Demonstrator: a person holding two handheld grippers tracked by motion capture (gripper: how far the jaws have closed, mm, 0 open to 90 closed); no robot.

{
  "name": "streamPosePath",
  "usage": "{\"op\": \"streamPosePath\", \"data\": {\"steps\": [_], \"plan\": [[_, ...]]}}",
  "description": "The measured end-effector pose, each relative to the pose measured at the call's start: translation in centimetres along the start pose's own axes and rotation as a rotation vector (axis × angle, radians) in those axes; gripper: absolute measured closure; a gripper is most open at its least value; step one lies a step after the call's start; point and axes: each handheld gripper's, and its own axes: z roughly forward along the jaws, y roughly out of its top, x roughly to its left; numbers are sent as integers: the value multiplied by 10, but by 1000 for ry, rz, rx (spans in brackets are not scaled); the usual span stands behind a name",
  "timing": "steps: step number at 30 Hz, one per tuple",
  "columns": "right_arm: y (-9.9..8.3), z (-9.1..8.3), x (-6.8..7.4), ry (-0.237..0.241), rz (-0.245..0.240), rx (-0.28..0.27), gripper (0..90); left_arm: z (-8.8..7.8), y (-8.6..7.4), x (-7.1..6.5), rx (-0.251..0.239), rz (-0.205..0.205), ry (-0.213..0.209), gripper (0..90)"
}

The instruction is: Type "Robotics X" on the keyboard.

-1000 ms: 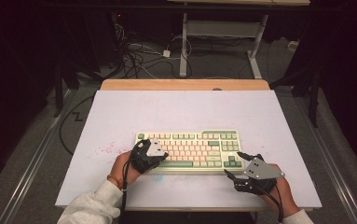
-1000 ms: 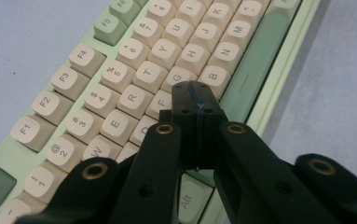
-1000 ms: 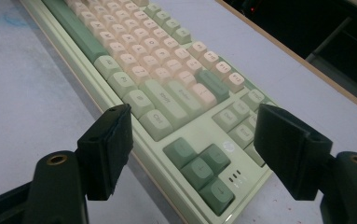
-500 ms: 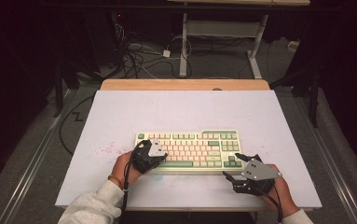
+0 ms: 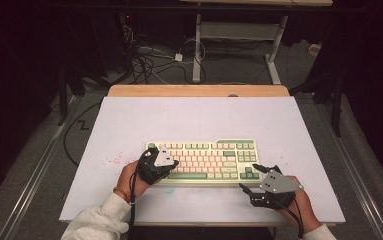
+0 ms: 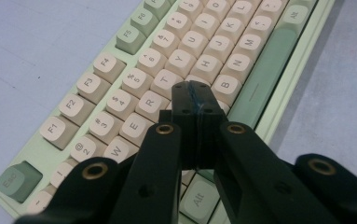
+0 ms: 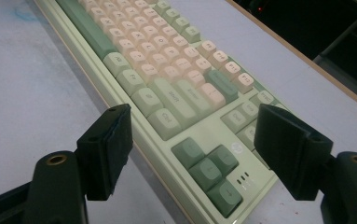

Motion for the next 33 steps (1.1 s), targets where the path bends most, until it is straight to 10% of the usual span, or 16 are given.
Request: {"op": "streamPosePath", "data": {"steps": [33], "plan": [[-3, -2, -1, -10, 3, 0, 289, -7, -11, 19, -14, -36, 18, 871]]}}
